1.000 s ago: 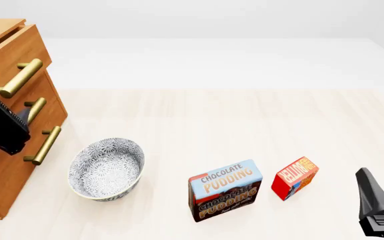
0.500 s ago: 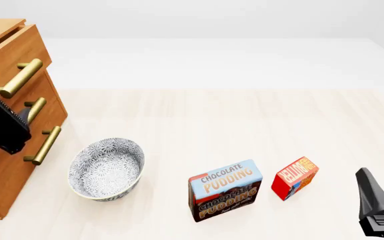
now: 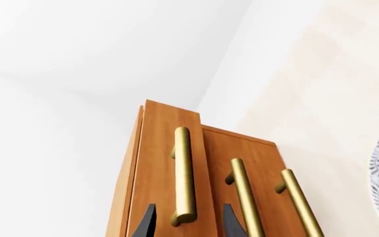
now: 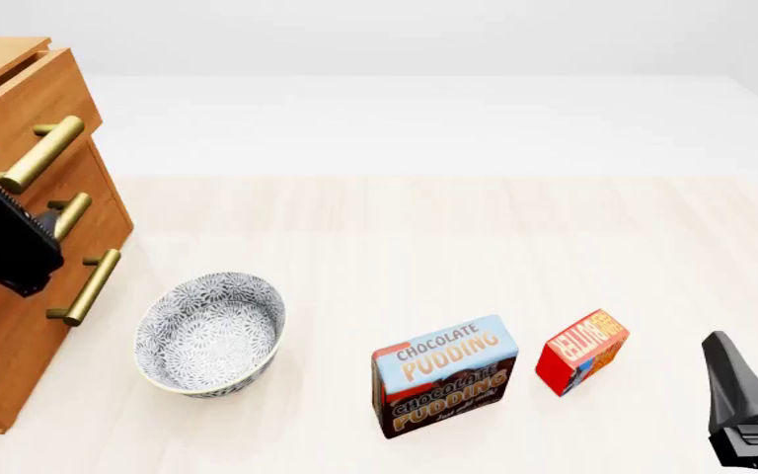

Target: Put the butter at the back in the top drawer of the cabinet and close it.

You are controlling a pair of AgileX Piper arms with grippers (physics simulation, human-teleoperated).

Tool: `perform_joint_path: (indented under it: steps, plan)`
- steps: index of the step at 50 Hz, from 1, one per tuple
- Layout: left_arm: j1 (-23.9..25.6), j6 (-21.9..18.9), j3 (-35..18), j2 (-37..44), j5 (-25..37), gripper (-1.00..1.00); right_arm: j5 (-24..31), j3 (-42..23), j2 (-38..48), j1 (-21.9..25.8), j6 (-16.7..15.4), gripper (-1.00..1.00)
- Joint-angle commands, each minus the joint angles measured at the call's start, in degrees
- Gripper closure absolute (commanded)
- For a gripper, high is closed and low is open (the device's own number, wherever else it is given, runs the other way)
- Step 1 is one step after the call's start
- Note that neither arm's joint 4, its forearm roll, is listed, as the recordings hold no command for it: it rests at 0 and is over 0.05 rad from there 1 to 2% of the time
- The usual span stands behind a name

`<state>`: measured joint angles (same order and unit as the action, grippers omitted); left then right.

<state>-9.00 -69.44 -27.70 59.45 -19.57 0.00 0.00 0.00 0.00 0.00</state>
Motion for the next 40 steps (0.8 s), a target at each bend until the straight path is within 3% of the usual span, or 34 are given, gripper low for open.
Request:
perform_joint_path:
  steps: [1,12,13,40]
  plan:
    - [-0.22,0.0,-0.41,1.16,-0.86,-1.0,0.0,0.0,0.0,0.0,0.0,-1.0]
    - [0.15,0.42,-0.89,0.5,0.0,-1.0,0.0,0.0,0.0,0.0,0.0,-1.0]
    - [0.34,0.19,-0.86,0.79,-0.47,1.0,0.0,0.0,0.0,0.0,0.0,-1.0]
    - [1.14,1.08,-0.92,0.91,-0.35,1.0,0.0,0.0,0.0,0.0,0.0,-1.0]
